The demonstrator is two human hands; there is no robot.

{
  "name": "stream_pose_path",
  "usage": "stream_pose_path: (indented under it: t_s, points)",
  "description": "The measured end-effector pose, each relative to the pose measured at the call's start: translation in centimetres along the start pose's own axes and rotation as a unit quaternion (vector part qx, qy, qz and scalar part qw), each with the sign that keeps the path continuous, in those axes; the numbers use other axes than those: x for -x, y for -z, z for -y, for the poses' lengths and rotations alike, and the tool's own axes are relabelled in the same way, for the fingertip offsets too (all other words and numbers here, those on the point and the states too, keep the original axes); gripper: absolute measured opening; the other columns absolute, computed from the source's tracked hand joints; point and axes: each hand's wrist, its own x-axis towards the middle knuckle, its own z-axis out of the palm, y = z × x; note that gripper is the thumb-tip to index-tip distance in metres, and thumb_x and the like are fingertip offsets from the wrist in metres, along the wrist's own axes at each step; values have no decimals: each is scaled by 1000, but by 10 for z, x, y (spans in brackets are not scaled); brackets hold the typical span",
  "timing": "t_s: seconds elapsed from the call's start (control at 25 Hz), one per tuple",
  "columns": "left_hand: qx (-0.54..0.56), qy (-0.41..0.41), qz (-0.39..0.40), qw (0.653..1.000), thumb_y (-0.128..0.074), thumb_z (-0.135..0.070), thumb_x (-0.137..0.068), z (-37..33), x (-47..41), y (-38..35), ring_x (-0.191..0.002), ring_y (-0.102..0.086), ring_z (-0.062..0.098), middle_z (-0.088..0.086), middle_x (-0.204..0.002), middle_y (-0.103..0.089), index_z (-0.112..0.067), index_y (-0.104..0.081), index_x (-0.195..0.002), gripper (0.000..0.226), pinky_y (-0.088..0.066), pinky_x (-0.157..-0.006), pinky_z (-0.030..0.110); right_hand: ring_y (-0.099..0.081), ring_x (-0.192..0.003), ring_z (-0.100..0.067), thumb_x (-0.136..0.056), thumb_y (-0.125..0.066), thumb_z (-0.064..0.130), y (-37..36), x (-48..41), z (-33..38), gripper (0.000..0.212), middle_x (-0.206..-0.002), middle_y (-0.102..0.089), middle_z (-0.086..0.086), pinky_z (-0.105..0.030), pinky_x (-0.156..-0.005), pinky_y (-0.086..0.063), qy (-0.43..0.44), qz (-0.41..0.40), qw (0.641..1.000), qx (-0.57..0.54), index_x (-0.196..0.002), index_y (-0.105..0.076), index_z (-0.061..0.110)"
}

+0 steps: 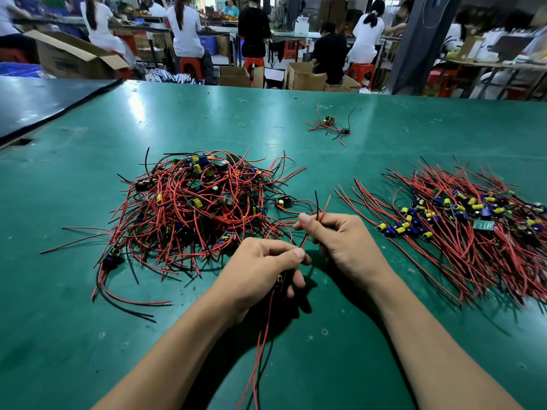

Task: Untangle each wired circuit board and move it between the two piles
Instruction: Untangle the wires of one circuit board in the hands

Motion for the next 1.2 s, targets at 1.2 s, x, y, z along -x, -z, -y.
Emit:
stream_pose_path:
  t_s: [1.2]
  points:
    - [42,12,74,996,-55,-15,-95,-8,-2,8,-32,-35,12,6,-47,-48,-2,-68,-81,23,-32,-38,18,-50,-49,2,-88,-75,35,-10,-9,-8,24,-50,-57,18,-10,-55,-38,65,-168,984,-9,-82,-78,12]
